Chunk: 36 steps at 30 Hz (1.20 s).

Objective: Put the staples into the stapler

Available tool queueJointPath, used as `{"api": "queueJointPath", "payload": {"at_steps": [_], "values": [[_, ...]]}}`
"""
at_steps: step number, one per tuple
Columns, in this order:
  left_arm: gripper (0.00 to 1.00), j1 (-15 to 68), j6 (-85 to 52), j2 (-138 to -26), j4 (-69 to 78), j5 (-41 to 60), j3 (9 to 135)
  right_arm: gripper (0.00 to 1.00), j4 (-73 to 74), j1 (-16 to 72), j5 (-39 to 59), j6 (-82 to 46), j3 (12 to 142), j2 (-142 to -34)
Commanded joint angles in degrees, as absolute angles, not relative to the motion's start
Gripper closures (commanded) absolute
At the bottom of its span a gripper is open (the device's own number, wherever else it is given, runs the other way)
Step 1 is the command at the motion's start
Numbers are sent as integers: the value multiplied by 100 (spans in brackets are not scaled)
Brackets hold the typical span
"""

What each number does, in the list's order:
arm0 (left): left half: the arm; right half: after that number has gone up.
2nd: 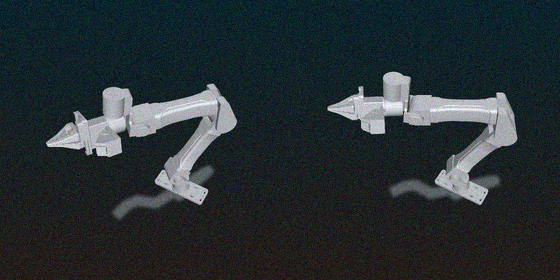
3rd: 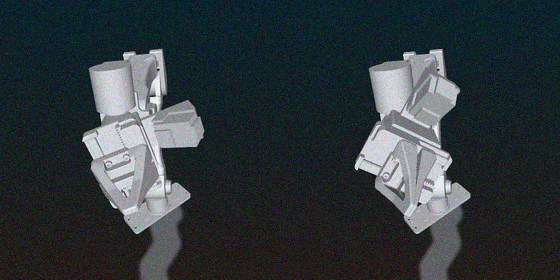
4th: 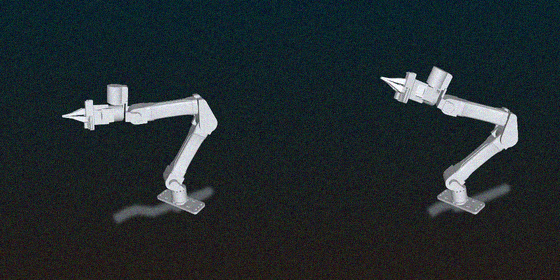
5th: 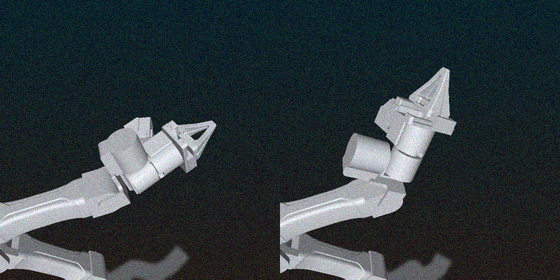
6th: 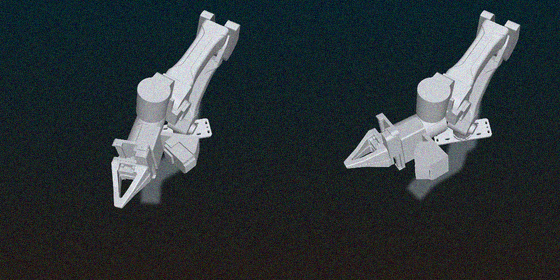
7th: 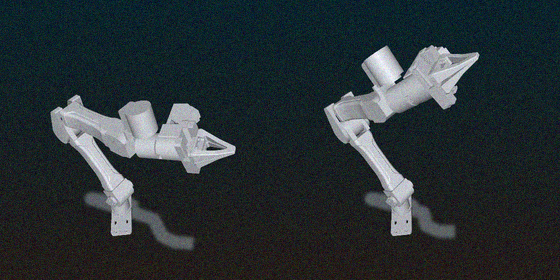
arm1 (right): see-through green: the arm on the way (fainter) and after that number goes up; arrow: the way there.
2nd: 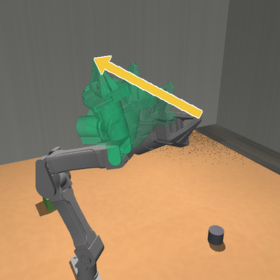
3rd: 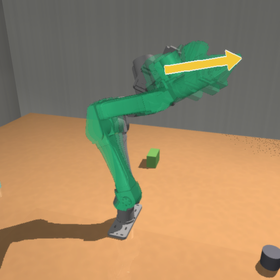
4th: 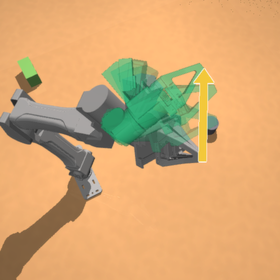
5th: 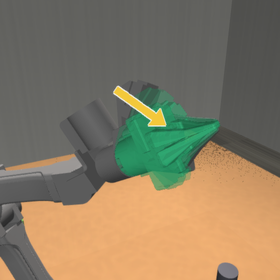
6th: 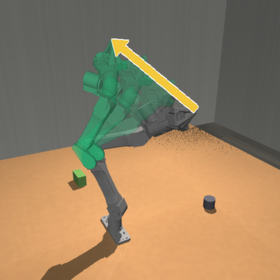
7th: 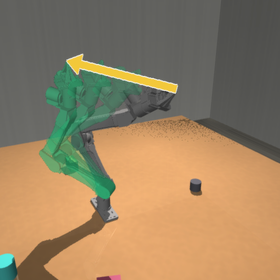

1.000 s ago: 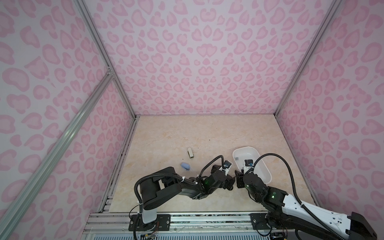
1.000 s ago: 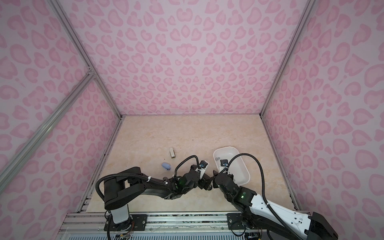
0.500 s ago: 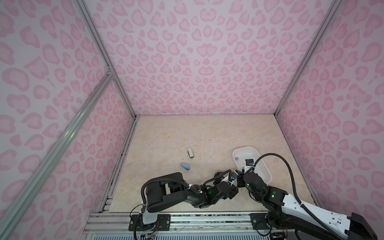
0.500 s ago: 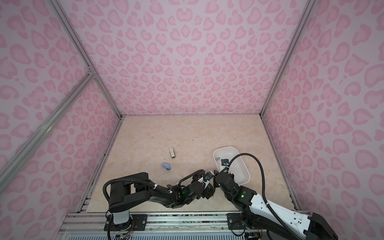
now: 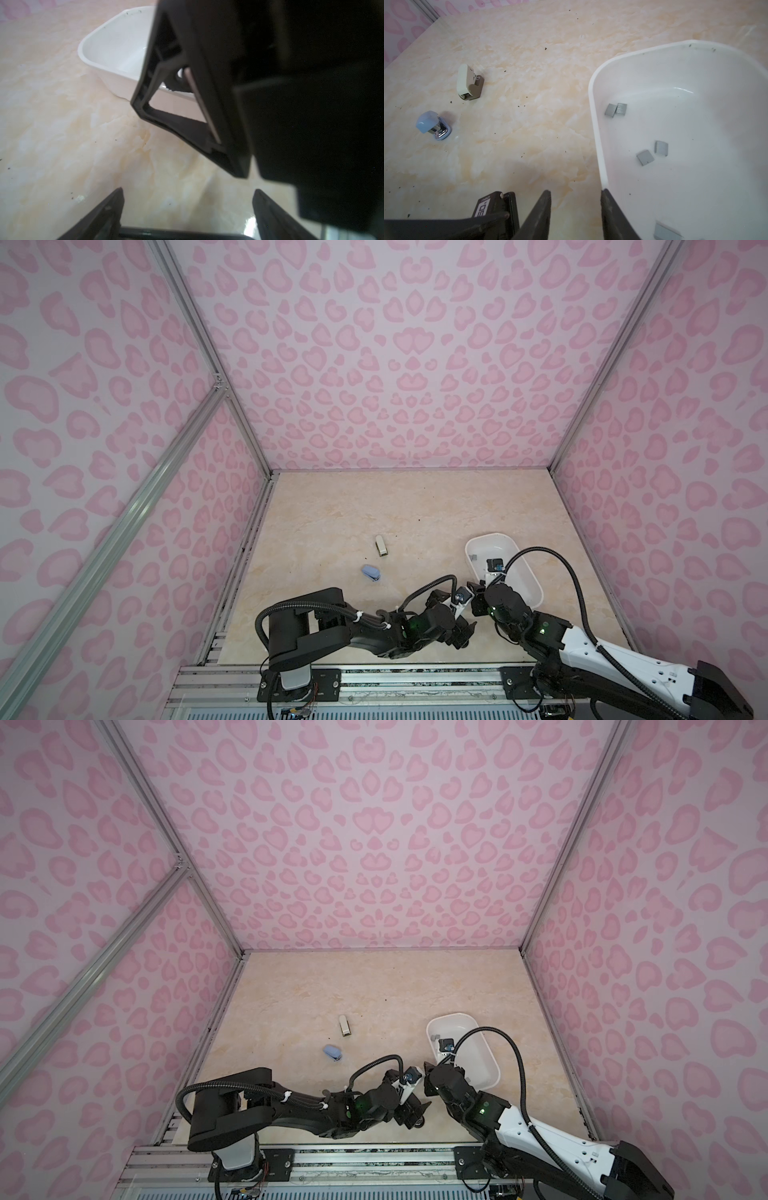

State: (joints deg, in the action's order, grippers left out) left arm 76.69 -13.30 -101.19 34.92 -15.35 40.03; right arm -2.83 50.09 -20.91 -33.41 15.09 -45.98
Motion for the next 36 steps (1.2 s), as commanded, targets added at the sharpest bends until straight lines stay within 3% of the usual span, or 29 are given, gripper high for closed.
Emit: {"api": "queueJointPath", "payload": {"at_steps": [1, 7, 15, 20, 28, 36], "values": [[4, 7677, -1952, -10071, 2832, -612, 3907, 59, -132, 5001, -2022, -3369, 1460, -4605], [4, 7398, -1926, -9560, 2656, -289, 3894, 60, -284, 4992, -1920, -3502, 1350, -4233], [4, 6866, -1682, -10006, 2613, -1132, 3849, 65, -631, 5001, -1530, -3588, 1081, -3383], [4, 6386, -1374, -9999, 2536, -902, 4088, 65, 125, 5205, -880, -3393, 987, -3729], [4, 5858, -1155, -9936, 2409, -810, 4206, 67, 1523, 5913, -917, -3395, 550, -4206], [4, 5852, -1225, -9927, 2397, -575, 4200, 70, 2596, 6096, -1125, -3227, 707, -5967]]}}
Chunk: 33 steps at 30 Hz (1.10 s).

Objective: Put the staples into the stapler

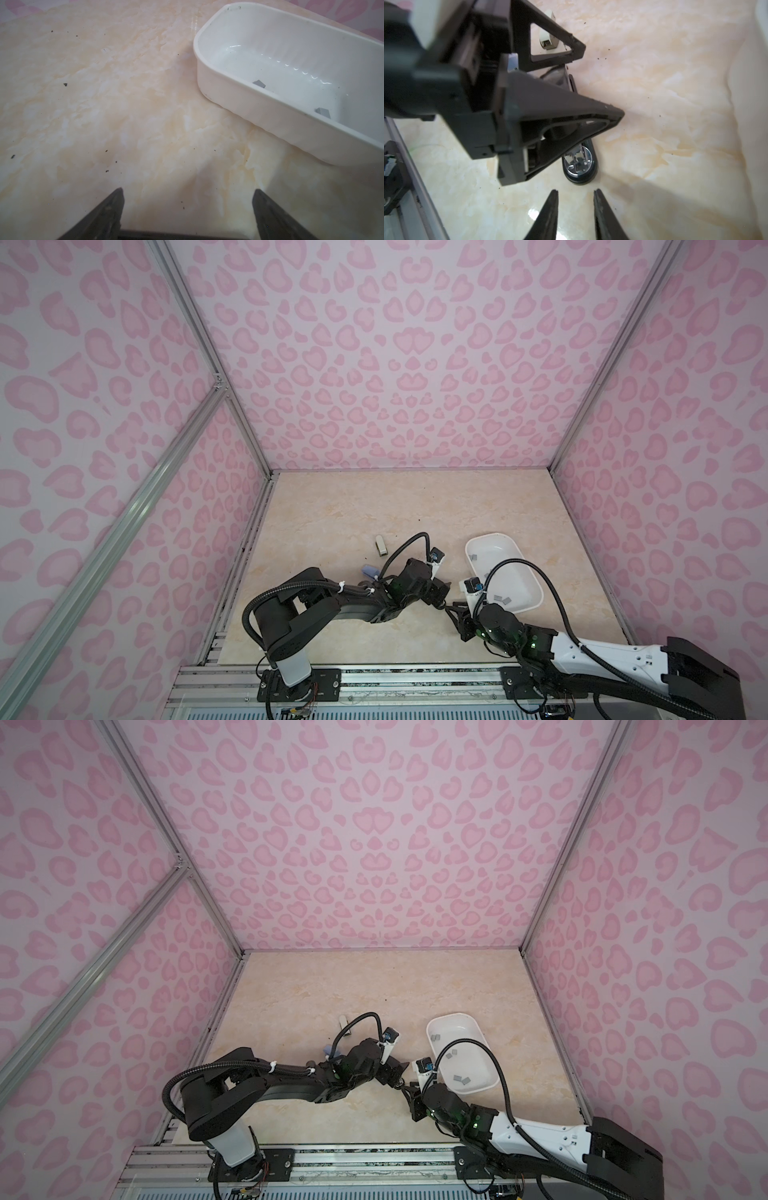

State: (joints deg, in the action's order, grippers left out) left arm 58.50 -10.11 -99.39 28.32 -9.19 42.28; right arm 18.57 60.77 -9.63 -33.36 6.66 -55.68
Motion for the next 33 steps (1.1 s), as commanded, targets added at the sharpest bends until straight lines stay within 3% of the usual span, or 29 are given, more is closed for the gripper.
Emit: {"api": "queueJointPath", "payload": {"at_steps": [1, 14, 21, 27, 33], "values": [[4, 5853, -1240, -9947, 2400, -609, 4192, 71, 2683, 6096, -1179, -3258, 749, -6198], [4, 6041, -1674, -9838, 2464, -274, 4043, 93, 4723, 6111, -1353, -3425, 663, -8369], [4, 6932, -2226, -10445, 2335, -1698, 4134, 98, 5157, 6240, -1402, -3535, 664, -8873], [4, 6815, -2237, -10166, 2038, -1834, 4193, 96, 4387, 6252, -1793, -3538, 614, -8214], [4, 6576, -2083, -9617, 1558, -1673, 4452, 86, 2961, 6248, -2315, -3553, 704, -7031]]}}
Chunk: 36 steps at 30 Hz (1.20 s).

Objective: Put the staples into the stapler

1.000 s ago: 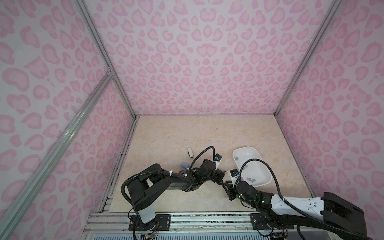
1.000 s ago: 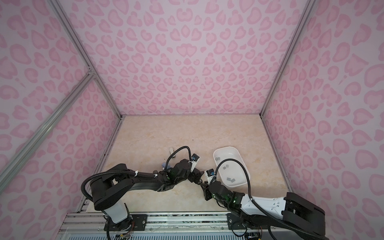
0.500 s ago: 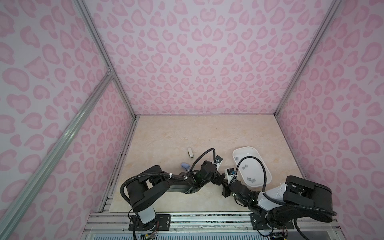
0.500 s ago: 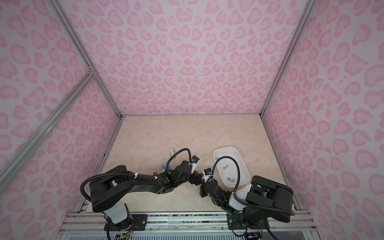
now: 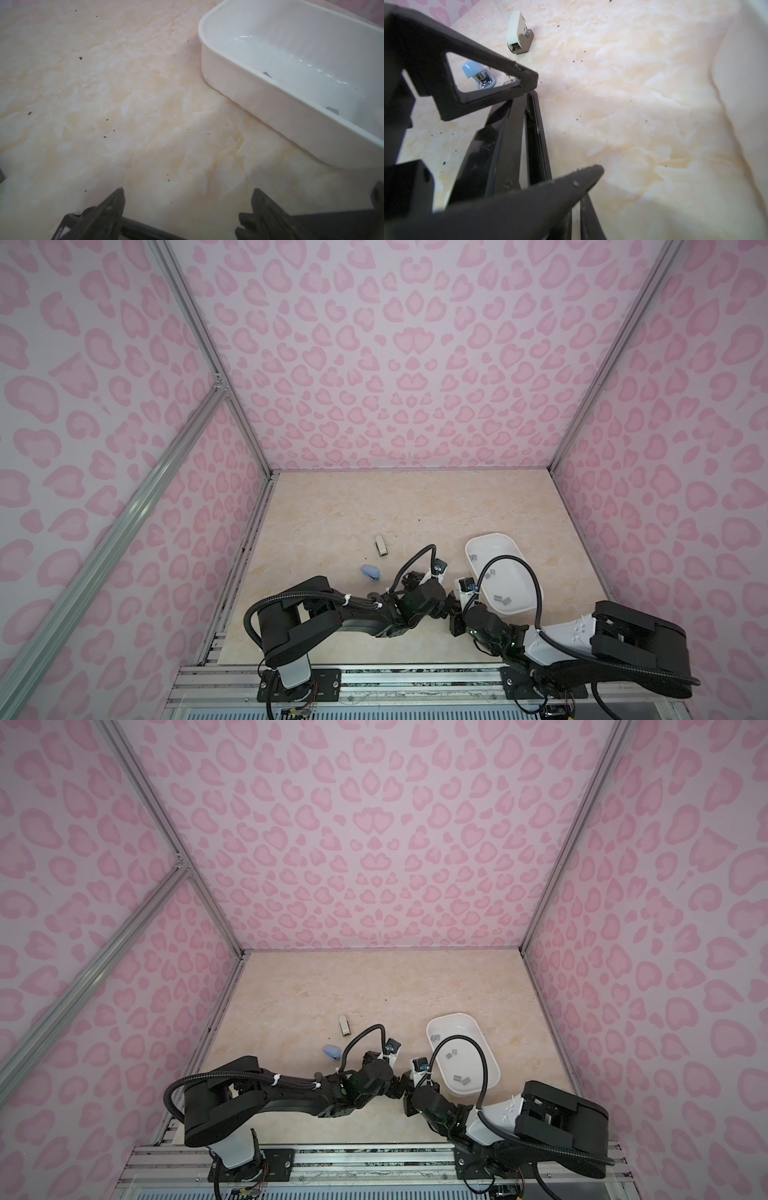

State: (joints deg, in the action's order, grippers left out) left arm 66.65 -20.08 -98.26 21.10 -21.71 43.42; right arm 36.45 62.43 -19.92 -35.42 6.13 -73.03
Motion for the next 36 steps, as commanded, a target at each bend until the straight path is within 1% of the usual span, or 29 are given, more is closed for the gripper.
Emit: {"api": "queueJointPath", "payload": {"at_steps": [1, 7, 13, 17, 20, 25, 28, 36], "values": [[4, 6526, -2096, -9507, 1511, -1661, 4471, 86, 2814, 6251, -2316, -3525, 766, -6955], [4, 6214, -2301, -8623, 1217, -1858, 4245, 84, 2197, 6270, -2313, -3308, 1161, -6670], [4, 6187, -2806, -7649, 1125, -2382, 3360, 81, 1319, 6267, -2562, -3114, 1436, -5697], [4, 6187, -3095, -7112, 1192, -2372, 2719, 80, 1279, 6282, -2086, -2814, 1639, -5524], [4, 6186, -3205, -6710, 1313, -2233, 2357, 80, 1440, 6469, -2028, -2754, 1848, -5857], [4, 6196, -3215, -6384, 1344, -2131, 2090, 81, 1647, 6853, -2305, -2651, 2229, -6727], [4, 6201, -3204, -6363, 1336, -2109, 2062, 82, 1868, 6866, -2328, -2760, 2246, -7138], [4, 6213, -3177, -6544, 1389, -2065, 2143, 84, 2545, 6899, -2459, -3149, 1942, -7824]]}}
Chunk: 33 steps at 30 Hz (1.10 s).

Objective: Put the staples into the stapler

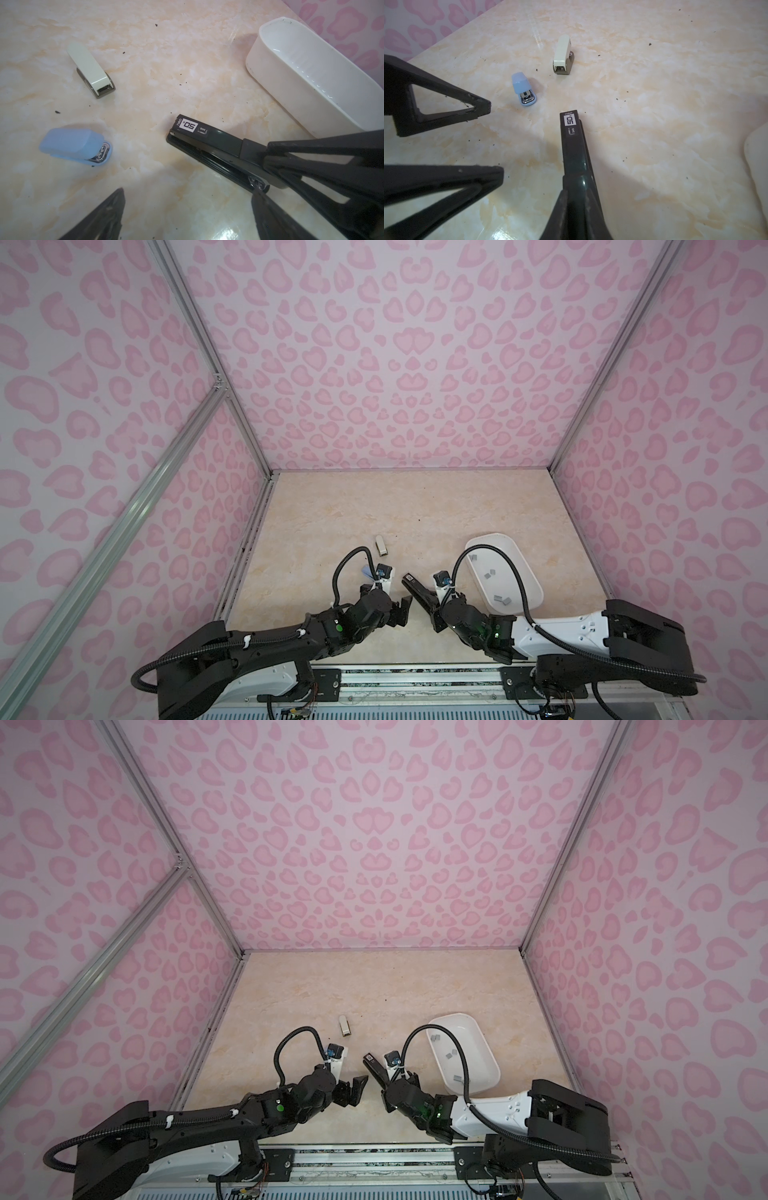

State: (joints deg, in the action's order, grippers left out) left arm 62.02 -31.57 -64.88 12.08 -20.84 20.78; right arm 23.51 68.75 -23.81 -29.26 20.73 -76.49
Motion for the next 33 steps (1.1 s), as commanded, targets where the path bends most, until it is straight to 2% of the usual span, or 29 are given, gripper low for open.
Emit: {"api": "queueJointPath", "payload": {"at_steps": [1, 7, 13, 16, 19, 22, 26, 28, 30, 33], "values": [[4, 6214, -3182, -6577, 1395, -2078, 2157, 85, 2709, 6922, -2490, -3216, 1873, -7932], [4, 6220, -3203, -6756, 1441, -2074, 2216, 87, 2943, 7164, -2905, -3595, 1828, -8592], [4, 6218, -3132, -6697, 1268, -2155, 2393, 83, 2392, 7148, -3166, -3381, 2064, -7983], [4, 6214, -3040, -6439, 804, -2290, 2644, 74, 1707, 7036, -3356, -3236, 2405, -7412], [4, 6209, -2988, -5907, 217, -2662, 2969, 53, 703, 6880, -3793, -3208, 2888, -6762], [4, 6179, -2962, -5244, -295, -3554, 3215, 34, 70, 6482, -4195, -3229, 3278, -6199], [4, 6058, -2482, -4386, -78, -5356, 3177, 19, -1030, 5297, -3980, -3467, 4238, -5770], [4, 5841, -1575, -4046, 430, -5490, 3006, 21, -1416, 4543, -3677, -3324, 4626, -5649], [4, 5404, -1406, -3695, 264, -5460, 3038, 25, -1869, 3672, -3844, -3404, 4865, -5616], [4, 4550, -1055, -3048, 243, -4976, 2820, 29, -2135, 1854, -3404, -3507, 4742, -5698]]}}
